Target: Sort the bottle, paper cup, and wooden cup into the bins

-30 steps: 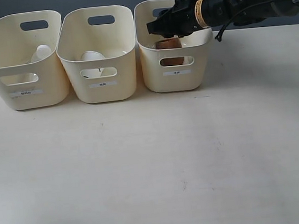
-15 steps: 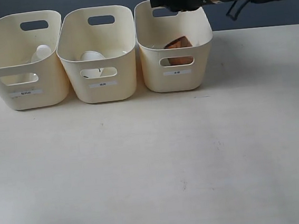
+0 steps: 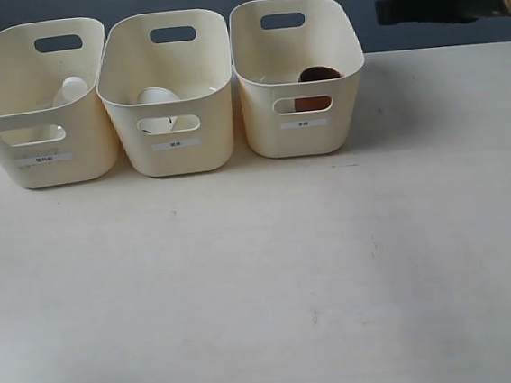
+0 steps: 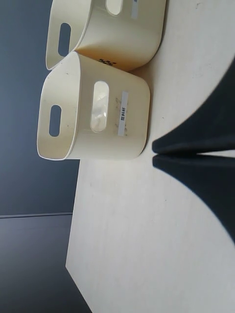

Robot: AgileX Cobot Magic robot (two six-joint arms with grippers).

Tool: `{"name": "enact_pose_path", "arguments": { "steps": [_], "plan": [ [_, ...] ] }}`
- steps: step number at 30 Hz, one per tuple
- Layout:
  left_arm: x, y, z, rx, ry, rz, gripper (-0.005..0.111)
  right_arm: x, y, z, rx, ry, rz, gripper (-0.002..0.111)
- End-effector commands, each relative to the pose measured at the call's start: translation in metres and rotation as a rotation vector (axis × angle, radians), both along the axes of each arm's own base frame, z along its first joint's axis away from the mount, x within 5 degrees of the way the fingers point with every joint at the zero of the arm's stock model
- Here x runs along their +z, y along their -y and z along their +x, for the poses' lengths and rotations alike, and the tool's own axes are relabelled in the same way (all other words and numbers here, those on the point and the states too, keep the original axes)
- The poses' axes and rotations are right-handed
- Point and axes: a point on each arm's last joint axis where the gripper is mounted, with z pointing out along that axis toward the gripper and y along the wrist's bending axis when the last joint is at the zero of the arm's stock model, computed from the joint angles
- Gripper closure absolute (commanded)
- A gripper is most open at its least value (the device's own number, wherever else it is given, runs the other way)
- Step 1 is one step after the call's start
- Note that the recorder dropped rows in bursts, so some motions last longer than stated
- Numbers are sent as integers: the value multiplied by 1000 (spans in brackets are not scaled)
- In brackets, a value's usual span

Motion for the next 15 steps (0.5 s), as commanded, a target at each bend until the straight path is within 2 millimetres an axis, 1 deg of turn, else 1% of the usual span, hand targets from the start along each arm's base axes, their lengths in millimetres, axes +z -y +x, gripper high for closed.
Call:
{"name": "enact_pose_path", "arguments": {
  "steps": [1,2,3,4,5,6,7,8,10,13,15],
  "plan": [
    [2,0,0,-3,15,1,107,18,12,-57,-1,82,-5,109],
    [2,0,0,-3,15,1,107,22,13,-69,5,103,3,109],
    [2,0,0,-3,15,1,107,31,15,-90,13,146,26,109],
    [2,0,0,-3,15,1,107,35,16,-102,21,168,47,109],
    [2,0,0,-3,15,1,107,43,20,-125,11,215,94,109],
    [2,0,0,-3,15,1,107,48,21,-135,9,233,131,109],
    [2,0,0,-3,15,1,107,57,22,-152,28,271,182,109],
    [2,0,0,-3,15,1,107,62,22,-160,42,298,189,109],
    [2,0,0,-3,15,1,107,76,24,-185,66,394,206,109],
    [2,0,0,-3,15,1,107,88,28,-207,73,480,218,109],
    [2,0,0,-3,15,1,107,92,30,-216,76,516,223,109]
  ]
}}
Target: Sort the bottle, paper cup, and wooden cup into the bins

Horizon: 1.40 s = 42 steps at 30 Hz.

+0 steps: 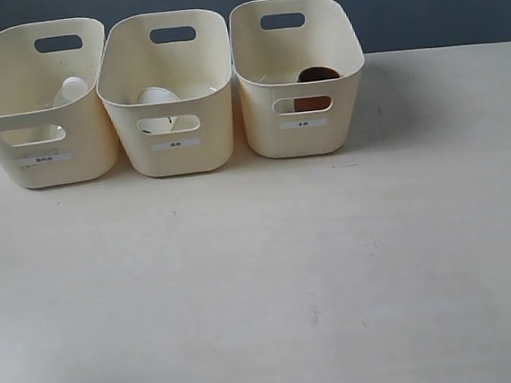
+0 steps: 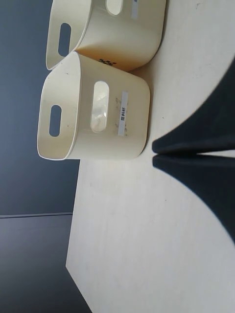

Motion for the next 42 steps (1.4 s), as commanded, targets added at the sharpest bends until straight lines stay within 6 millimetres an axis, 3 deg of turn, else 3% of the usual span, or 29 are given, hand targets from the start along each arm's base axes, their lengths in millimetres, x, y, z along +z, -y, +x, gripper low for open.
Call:
{"name": "enact_pose_path", "arguments": {
  "steps": [1,13,21,29,33,38,42],
  "plan": [
    [2,0,0,-3,15,1,107,6,3,-17,-1,60,13,109],
    [2,0,0,-3,15,1,107,10,4,-30,12,107,19,109],
    [2,0,0,-3,15,1,107,20,13,-78,1,277,47,109],
    [2,0,0,-3,15,1,107,11,7,-125,79,373,66,109],
    [2,0,0,-3,15,1,107,10,8,-140,112,376,173,109],
    [2,0,0,-3,15,1,107,7,9,-145,146,339,269,109],
    [2,0,0,-3,15,1,107,-8,10,-131,129,256,330,109]
  ]
}}
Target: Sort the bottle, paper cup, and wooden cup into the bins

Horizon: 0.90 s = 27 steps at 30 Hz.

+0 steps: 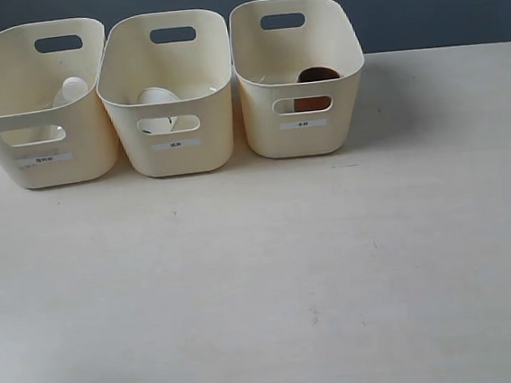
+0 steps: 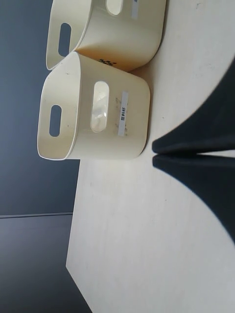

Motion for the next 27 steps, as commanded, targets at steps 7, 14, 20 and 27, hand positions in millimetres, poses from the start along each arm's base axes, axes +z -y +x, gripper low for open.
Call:
{"name": "enact_pose_path", "arguments": {
  "steps": [7,14,20,27],
  "plan": [
    [2,0,0,-3,15,1,107,-52,3,39,-67,-32,28,109],
    [2,0,0,-3,15,1,107,-92,18,61,-264,-2,74,109],
    [2,0,0,-3,14,3,107,-130,33,78,-511,-271,-84,109],
    [2,0,0,-3,14,3,107,-146,33,79,-536,-398,-253,109]
  ]
}}
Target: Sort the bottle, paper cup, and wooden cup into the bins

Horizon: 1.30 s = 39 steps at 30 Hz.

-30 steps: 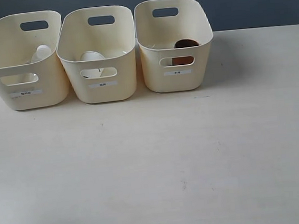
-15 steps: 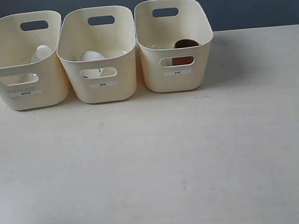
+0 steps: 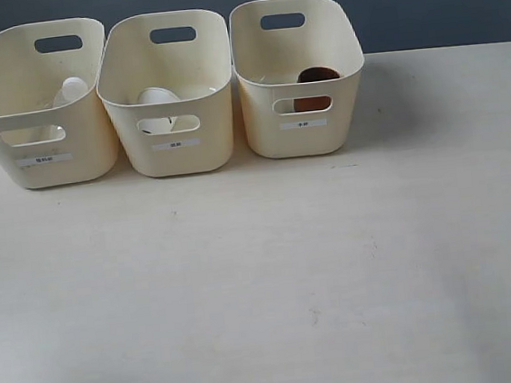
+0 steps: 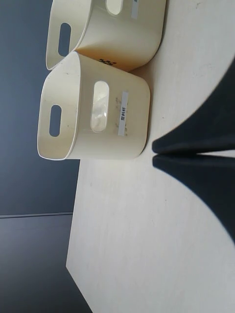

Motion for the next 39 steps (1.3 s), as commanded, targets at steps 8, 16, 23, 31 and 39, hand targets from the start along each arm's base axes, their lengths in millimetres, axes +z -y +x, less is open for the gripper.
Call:
{"name": "enact_pose_path", "arguments": {
  "steps": [8,16,23,31,39],
  "plan": [
    [2,0,0,-3,14,3,107,-44,0,7,-12,-153,-59,109],
    [2,0,0,-3,14,3,107,-47,1,7,-18,-162,-82,109],
    [2,0,0,-3,14,3,107,-47,4,8,-83,-163,-94,109],
    [2,0,0,-3,14,3,107,-47,5,8,-99,-166,-64,109],
    [2,0,0,-3,14,3,107,-47,5,8,-98,-162,-62,109]
  ]
}}
